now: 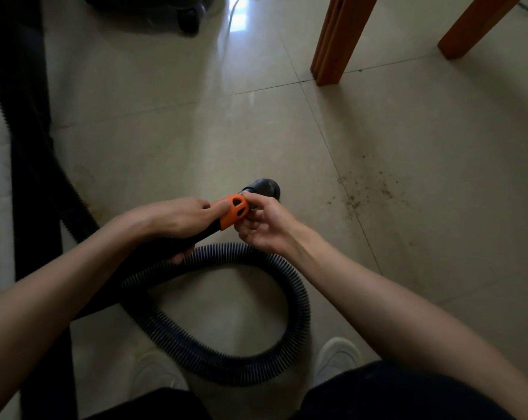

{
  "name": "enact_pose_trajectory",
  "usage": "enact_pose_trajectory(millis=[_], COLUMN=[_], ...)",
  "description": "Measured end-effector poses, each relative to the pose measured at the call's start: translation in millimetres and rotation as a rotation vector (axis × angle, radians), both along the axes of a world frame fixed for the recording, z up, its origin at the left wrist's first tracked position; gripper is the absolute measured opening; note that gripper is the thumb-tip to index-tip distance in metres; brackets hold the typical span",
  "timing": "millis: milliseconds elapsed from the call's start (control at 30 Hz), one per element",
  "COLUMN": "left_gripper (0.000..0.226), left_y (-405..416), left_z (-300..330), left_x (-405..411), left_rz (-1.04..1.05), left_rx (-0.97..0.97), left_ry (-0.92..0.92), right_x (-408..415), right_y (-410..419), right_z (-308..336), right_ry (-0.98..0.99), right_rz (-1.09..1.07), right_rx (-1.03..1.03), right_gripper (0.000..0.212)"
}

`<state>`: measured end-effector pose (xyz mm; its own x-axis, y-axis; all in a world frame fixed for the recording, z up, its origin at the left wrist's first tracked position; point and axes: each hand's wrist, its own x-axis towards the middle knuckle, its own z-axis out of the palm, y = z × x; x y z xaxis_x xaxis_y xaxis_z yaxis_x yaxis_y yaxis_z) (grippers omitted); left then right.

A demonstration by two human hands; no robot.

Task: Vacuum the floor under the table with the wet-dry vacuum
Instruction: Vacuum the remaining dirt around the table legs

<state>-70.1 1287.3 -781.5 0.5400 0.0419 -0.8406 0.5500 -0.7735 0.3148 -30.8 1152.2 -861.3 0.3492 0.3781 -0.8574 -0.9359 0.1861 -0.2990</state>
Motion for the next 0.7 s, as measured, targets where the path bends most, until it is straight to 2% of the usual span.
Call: enact_pose_trajectory(millis=[333, 533, 700], left_gripper=[0.062, 0.059, 0.053], left_y=[-24.8, -43.6, -50.7], left_z=[-16.3, -23.3, -22.5], left_x=[20.6, 28.5, 28.1], left_rz=[-0.064, -0.164, -0.332], left_rx=[-0.128, -0.028, 0.203], left_ry=[-0.087, -0.266, -0.472], right_x=[9.3, 21.2, 27.6], right_y=[-37.4, -47.3, -55.2], right_z=[-0.4, -2.5, 4.1], right_ry=[-0.034, -0.044, -0.048], right_rz=[-0.173, -0.3, -0.382], right_rx=[-0.088, -0.078, -0.097], right_gripper=[0.025, 0.023, 0.021])
